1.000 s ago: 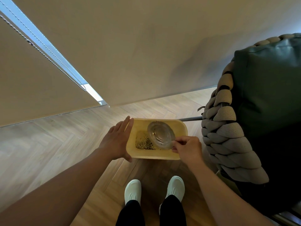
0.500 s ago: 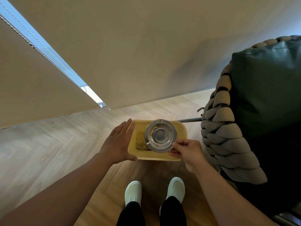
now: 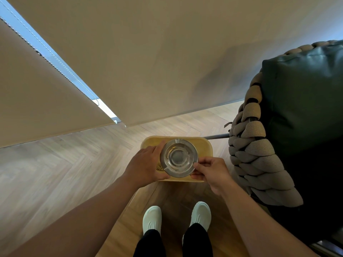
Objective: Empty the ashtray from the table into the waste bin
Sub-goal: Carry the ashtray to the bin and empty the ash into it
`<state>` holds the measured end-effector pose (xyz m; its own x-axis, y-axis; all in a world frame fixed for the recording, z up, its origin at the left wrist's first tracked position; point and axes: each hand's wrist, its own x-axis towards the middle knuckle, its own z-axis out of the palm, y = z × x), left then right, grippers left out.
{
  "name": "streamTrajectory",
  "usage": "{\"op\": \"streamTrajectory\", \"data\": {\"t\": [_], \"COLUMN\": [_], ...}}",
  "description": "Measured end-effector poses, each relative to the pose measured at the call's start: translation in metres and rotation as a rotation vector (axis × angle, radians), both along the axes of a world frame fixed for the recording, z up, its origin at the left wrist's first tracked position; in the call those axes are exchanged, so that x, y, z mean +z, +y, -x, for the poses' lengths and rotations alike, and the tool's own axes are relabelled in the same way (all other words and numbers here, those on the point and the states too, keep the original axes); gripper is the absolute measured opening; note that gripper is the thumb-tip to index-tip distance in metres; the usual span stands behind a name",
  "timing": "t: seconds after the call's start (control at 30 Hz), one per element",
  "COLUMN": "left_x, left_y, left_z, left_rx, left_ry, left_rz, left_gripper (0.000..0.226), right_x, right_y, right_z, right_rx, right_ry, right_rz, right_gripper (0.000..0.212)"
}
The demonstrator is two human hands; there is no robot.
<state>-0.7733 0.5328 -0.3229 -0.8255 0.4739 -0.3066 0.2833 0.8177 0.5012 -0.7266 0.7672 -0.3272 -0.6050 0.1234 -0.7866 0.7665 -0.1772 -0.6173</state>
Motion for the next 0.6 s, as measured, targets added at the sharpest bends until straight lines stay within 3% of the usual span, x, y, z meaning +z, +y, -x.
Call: {"op": "streamTrajectory", "data": {"t": [0.2,0.37,0.6], "left_x": [0.002,0.006,0.016], "left_y": [-0.001,0.000,0.000], "left_z": [-0.001,-0.004,-0.006], "left_rx": [0.009,0.043,0.136], "left_ry": [-0.004,-0.027,-0.142], "left_rz": [0.007,-0.035,-0.168], "left_gripper": [0.109,0.108,0.104], "right_x": [0.003,0.006,0.018], "right_y": [-0.002,-0.003,-0.002], "right_z": [-0.001,0.002,0.001], "right_rx": [0.048,0.186,0.667], "right_ry": [0.036,0.094,0.295], "right_rz": [-0.006,-0.144,-0.401], "right_gripper": [0.016,0.052,0.104]}}
